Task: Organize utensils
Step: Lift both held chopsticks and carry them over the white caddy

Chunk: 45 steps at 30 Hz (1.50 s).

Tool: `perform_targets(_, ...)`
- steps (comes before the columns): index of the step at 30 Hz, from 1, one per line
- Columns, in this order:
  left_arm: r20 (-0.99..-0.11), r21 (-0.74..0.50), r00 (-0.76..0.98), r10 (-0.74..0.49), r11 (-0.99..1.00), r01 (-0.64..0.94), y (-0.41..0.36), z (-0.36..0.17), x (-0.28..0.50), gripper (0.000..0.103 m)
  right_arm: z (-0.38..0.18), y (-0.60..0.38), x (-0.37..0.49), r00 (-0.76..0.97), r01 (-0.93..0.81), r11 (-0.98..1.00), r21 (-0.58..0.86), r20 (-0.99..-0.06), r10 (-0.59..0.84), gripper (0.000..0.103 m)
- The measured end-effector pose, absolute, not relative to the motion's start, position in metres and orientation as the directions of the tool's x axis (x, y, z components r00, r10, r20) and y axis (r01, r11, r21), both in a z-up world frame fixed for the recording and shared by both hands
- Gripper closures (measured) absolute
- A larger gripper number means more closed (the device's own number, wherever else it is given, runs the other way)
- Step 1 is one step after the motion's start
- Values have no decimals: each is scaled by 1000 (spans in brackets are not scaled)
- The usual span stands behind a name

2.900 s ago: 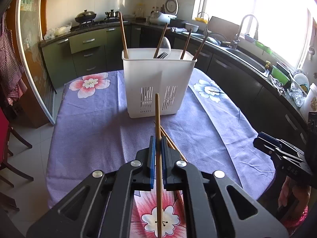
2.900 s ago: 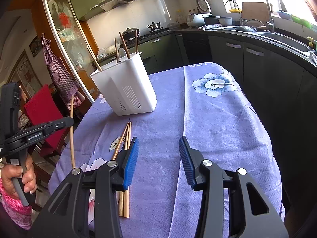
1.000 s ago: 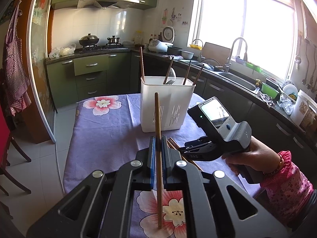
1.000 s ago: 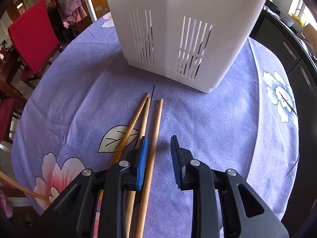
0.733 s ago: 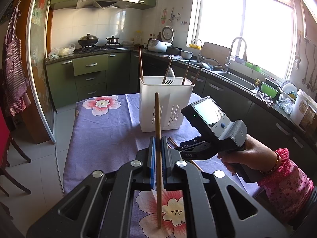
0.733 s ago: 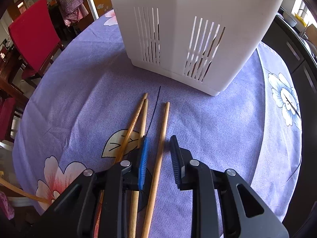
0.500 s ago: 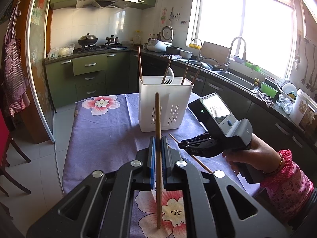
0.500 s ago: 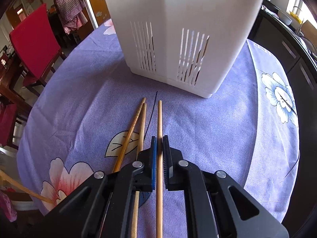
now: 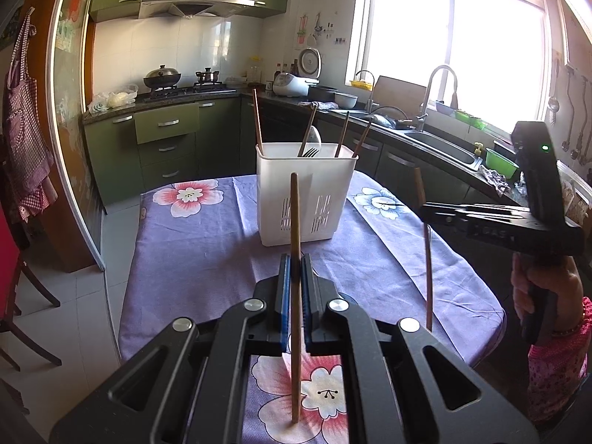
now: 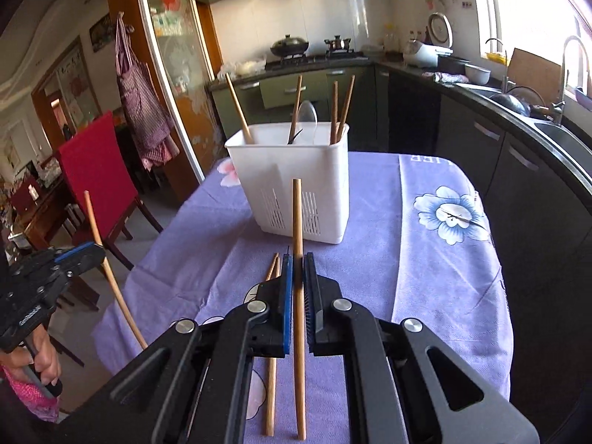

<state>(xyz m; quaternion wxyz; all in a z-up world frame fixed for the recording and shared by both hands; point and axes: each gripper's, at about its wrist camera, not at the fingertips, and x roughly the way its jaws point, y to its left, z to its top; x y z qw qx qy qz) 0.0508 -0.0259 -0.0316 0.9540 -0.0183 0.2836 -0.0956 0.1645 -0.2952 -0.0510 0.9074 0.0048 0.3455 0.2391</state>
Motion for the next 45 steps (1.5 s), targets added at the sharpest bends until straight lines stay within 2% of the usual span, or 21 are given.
perform_targets(6,-531,-76,828,-179,983,165,-26,-29,43,97,-36,-330,111,726,-396,898,192,-533,434,96)
perform_targets(16,-518,-55,839,-167,985,162,-31,-25,34,97,-32,-345,68,766,-378,907,187,-487,420,96)
perform_targets(32,-486,-59,855,-179,983,172,-28,-7,35,97,-17,-332,80,758,-419,885,201,-460,463,96)
perform_targets(40,-480,-83,846,-232,972,220,-28,19,52,97,22,-319,95,767,-465,867,180,-408,496,96)
perform_targets(45,-436,-56,868,-237,970,237,-33,48,64,97,54,-309,111,781,-486,859,163,-361,510,96)
